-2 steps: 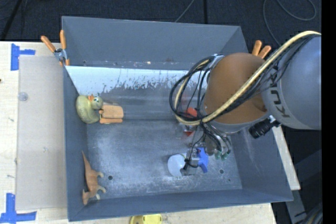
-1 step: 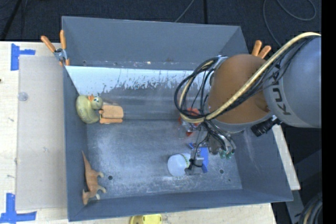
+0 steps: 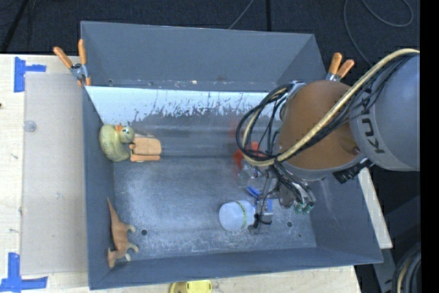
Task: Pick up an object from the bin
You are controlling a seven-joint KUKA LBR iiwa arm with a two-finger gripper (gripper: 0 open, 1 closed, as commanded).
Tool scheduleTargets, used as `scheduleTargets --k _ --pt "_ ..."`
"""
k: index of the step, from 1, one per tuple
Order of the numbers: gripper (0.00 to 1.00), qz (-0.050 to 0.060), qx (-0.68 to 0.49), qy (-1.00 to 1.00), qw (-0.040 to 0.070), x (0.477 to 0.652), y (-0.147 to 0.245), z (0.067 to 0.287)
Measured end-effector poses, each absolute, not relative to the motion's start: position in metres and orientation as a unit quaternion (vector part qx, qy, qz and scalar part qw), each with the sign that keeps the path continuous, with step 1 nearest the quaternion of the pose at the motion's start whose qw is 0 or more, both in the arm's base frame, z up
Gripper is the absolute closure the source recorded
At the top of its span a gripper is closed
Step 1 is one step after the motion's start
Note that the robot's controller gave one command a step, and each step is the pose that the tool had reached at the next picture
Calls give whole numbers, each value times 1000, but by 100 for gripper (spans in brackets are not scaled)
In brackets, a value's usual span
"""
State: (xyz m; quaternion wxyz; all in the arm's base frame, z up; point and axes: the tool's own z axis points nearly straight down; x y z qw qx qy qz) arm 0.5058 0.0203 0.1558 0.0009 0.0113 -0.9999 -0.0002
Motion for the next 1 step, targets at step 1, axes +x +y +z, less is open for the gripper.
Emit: scheduleTargets --k 1 --pt "0 0 -26 -1000 2 506 15 123"
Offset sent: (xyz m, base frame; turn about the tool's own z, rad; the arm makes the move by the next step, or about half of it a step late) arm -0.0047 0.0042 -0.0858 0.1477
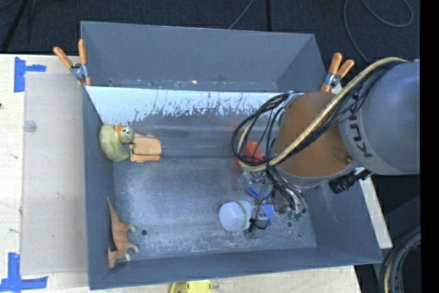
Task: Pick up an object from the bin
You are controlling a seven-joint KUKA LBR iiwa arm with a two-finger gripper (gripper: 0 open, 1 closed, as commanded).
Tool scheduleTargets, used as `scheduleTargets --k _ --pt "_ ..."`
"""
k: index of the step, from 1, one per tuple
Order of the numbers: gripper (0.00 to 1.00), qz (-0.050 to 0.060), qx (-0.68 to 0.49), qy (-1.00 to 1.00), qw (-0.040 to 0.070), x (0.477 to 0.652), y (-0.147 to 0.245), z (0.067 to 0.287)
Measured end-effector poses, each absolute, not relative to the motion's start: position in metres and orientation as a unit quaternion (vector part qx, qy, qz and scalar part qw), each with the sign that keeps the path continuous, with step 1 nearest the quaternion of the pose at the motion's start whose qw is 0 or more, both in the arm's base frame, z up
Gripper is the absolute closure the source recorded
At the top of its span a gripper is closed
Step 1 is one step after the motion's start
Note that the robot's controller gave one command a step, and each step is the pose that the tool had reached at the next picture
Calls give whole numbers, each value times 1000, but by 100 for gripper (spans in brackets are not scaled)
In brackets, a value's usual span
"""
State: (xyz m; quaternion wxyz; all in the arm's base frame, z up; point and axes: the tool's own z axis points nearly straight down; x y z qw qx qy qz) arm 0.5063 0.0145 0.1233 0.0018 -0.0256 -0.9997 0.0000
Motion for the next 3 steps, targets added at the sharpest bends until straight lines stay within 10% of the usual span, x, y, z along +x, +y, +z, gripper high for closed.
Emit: scheduleTargets --k 1,3 --pt "100 0 -63 -998 2 500 25 69" --pt "100 0 -60 -998 8 504 24 106"
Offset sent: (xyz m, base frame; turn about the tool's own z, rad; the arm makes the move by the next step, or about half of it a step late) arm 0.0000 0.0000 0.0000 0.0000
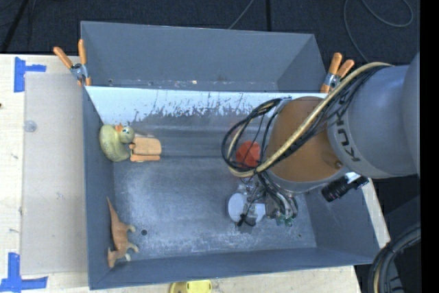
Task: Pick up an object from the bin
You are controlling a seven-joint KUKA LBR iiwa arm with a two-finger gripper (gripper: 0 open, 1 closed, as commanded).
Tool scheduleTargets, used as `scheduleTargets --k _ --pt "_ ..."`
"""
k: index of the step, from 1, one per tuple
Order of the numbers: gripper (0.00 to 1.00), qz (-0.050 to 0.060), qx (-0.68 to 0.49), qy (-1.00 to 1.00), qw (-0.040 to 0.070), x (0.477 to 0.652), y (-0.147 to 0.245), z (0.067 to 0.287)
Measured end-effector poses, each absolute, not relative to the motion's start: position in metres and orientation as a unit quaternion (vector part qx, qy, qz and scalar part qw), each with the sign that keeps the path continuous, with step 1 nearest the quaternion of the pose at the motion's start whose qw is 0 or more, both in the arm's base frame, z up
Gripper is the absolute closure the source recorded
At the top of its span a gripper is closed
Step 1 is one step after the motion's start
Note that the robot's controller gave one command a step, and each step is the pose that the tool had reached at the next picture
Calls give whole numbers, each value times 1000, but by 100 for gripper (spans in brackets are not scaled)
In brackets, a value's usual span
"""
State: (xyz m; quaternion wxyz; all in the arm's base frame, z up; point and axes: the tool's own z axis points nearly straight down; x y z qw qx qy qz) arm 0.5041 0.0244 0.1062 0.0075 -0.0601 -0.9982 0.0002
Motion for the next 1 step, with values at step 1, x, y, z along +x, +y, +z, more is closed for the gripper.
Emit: scheduleTargets --k 1 --pt "100 0 -32 -999 3 507 7 201"
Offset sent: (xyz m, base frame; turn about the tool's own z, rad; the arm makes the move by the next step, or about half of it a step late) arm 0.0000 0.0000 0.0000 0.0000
